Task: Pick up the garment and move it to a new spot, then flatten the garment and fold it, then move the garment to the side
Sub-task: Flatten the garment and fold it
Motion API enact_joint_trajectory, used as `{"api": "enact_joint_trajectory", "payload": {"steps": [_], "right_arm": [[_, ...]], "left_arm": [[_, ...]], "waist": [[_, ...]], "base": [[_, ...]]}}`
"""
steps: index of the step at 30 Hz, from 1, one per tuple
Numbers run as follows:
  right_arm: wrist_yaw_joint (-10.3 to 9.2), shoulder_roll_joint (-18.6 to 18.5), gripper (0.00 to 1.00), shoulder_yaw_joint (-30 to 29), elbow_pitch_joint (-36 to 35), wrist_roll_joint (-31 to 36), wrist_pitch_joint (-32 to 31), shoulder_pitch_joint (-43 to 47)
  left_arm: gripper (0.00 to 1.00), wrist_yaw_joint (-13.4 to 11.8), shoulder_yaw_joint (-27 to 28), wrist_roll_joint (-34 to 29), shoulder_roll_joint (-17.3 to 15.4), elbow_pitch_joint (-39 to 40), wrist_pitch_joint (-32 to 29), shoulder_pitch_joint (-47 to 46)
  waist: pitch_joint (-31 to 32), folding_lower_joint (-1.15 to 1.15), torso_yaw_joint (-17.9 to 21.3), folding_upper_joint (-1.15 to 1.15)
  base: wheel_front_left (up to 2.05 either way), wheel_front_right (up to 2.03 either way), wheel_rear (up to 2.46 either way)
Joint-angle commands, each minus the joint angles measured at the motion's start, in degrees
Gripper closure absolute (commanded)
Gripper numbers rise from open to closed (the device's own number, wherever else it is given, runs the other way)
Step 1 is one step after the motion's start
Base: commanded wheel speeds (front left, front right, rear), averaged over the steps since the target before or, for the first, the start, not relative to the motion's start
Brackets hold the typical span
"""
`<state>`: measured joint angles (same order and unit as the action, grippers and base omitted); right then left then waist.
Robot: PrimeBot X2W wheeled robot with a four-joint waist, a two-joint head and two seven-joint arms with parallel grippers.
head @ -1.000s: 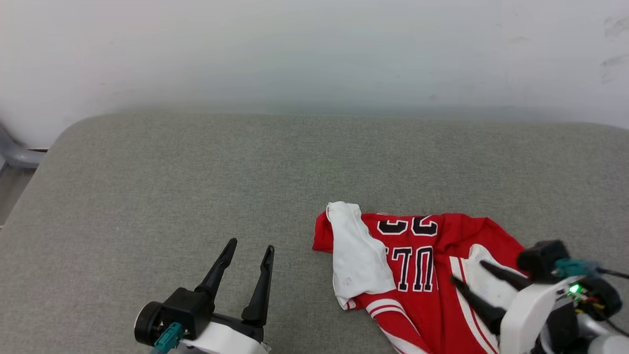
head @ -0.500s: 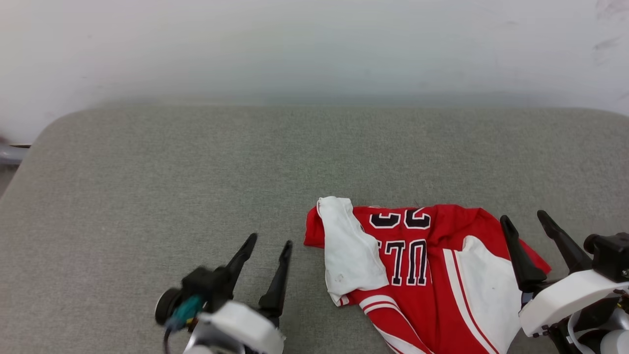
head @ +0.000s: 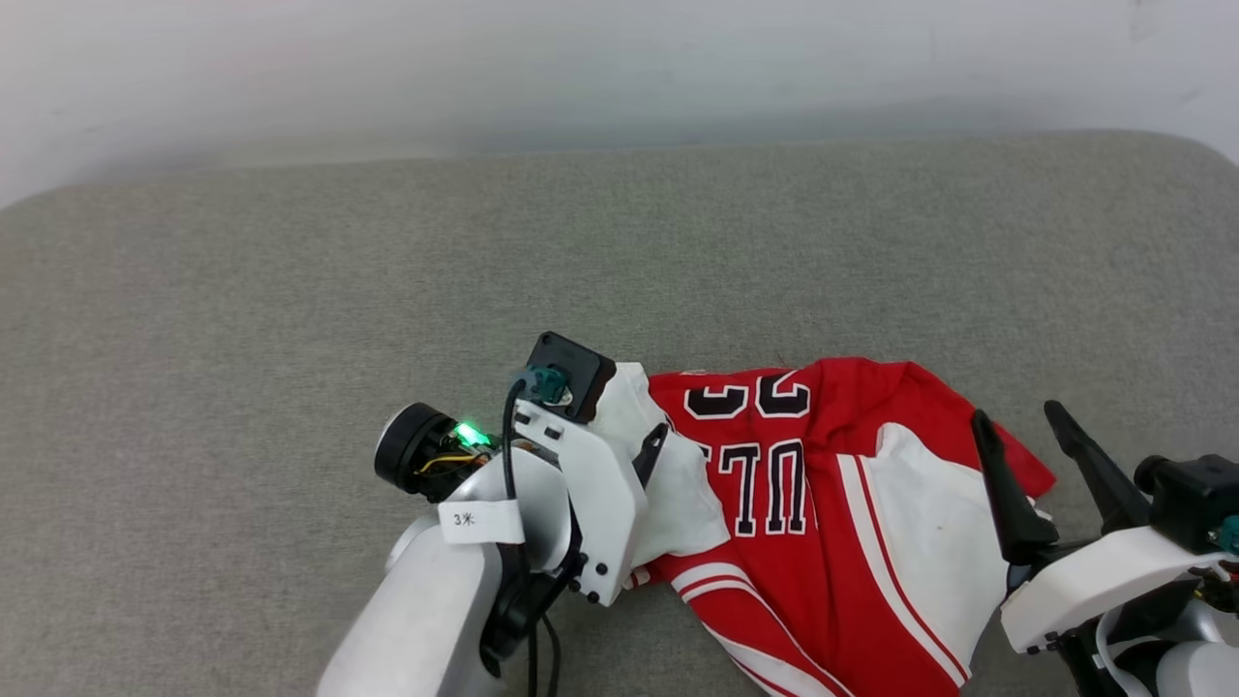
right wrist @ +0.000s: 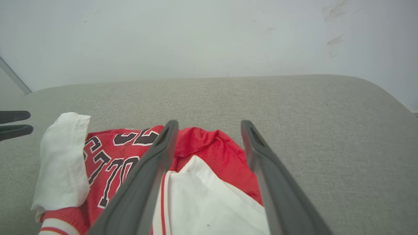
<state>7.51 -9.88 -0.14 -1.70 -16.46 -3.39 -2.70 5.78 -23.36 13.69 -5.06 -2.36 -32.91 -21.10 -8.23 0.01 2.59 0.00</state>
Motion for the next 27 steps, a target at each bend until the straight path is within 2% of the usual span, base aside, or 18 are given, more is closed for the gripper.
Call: {"api": "enact_joint_trajectory", "payload": {"steps": [1,8,15,16,17,27], "right_arm": [[-0.04,0.6,0.00,0.4,0.4,0.2,0.7,-0.8],[-0.03,1.0,0.00,1.4,2.1,0.3,2.0,-1.3],[-0.04,1.3,0.00,2.2,3.3,0.7,2.8,-1.9],[-0.04,1.4,0.00,2.2,3.5,0.7,2.8,-1.9],[-0.03,1.3,0.00,2.2,3.8,0.8,3.0,-2.0],[-0.04,1.3,0.00,1.0,5.3,1.9,2.7,-1.6]], "left_arm": [[0.00,-0.1,-0.6,0.0,-0.1,-0.9,-1.6,-1.1],[0.00,-0.2,-2.3,-1.3,-0.6,-5.9,-3.5,-2.9],[0.00,0.2,-3.3,-0.3,-0.5,-11.3,-2.5,-3.5],[0.02,0.3,-3.5,-0.3,-0.5,-11.8,-2.1,-3.7],[1.00,0.5,-3.7,0.6,-0.2,-12.7,-1.5,-3.8],[1.00,-0.2,-1.9,4.4,0.8,-13.0,5.9,-3.9]], "waist": [[-1.1,-0.01,1.1,0.00],[-3.0,-0.01,2.5,0.00],[-4.2,-0.01,3.2,0.00],[-4.4,-0.01,3.3,0.00],[-4.6,-0.01,3.2,0.00],[-2.7,-0.01,0.1,0.00]], "base": [[0.00,0.00,0.00],[0.00,0.00,0.00],[0.00,0.00,0.00],[0.00,0.00,0.00],[0.00,0.00,0.00],[0.00,0.00,0.00]]}}
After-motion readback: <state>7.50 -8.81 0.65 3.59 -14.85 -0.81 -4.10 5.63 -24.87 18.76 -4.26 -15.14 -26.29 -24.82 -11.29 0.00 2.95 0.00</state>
